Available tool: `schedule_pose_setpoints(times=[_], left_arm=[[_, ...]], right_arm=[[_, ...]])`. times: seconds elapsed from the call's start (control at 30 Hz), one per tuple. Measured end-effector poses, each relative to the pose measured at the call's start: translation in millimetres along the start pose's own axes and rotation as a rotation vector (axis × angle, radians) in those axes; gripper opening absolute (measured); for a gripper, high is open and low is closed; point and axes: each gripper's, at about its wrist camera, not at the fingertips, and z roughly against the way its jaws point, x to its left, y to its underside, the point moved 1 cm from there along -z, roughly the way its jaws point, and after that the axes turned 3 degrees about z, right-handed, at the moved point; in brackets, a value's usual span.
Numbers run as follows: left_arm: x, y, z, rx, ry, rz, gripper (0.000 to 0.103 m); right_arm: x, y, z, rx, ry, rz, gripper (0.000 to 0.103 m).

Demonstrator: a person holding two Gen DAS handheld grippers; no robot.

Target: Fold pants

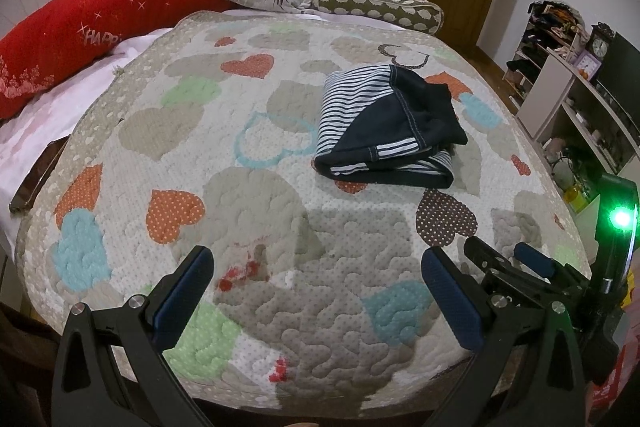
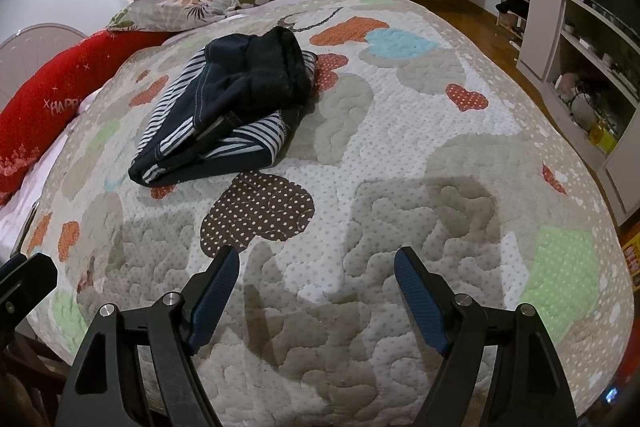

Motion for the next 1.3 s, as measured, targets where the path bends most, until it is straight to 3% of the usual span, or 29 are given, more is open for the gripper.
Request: schedule_pose_setpoints(times=[0.17, 0.4, 0.5, 1.07, 1.3], left_arm=[[-0.6, 0.3, 0.4, -0.004, -0.002, -0.004, 0.103], [-1.8, -0.4, 2.2, -0.022, -0.007, -0.015, 0.103], [-1.6, -0.8, 1.2, -0.022, -0.007, -0.017, 0.103], [0.6, 3.6, -5.1, -0.008, -0.017, -0.014, 0.103], [21.6, 16.7, -44.3, 0.071, -0.080, 0.017, 0.103]], right_arm=[[0.8, -2.2, 8.7, -0.047, 0.040, 0.012, 0.083], [-1.3, -11.4, 41.4, -0.206, 0.117, 0.030, 0.083], [-1.0, -13.7, 47.7, -0.233, 0.123, 0.032, 0.084], [1.8, -10.4, 38.8, -0.197, 0.104, 0.041, 0.084], [-6.1, -3.6, 9.5, -0.083, 0.084, 0.017, 0.085]])
